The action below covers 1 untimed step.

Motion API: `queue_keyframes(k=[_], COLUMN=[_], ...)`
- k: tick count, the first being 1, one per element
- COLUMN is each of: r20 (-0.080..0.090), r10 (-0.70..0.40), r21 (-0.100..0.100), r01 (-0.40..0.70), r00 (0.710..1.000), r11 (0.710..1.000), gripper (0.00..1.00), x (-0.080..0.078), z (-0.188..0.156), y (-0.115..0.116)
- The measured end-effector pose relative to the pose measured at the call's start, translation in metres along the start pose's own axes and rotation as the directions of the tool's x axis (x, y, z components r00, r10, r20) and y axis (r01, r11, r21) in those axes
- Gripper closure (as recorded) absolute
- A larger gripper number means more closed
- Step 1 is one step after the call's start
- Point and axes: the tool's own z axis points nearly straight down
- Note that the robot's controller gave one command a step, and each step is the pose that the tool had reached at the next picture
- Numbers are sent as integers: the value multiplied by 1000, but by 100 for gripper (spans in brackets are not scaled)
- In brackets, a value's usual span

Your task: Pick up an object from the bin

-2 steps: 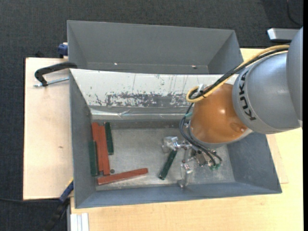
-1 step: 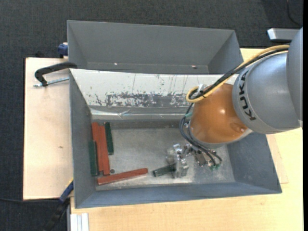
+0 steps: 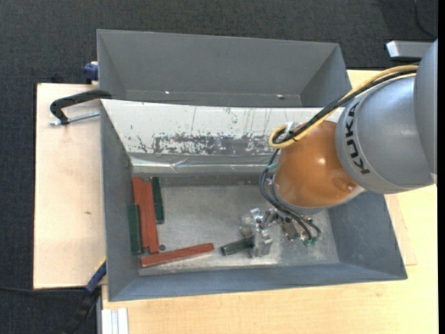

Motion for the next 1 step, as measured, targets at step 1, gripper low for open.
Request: queue_keyframes(k=[1], r20=[5], r10=[-32], r21=[1], r01=[32], r00=[999], r11=[1000], gripper=[100], x=[-37], z=[-155], y=[19])
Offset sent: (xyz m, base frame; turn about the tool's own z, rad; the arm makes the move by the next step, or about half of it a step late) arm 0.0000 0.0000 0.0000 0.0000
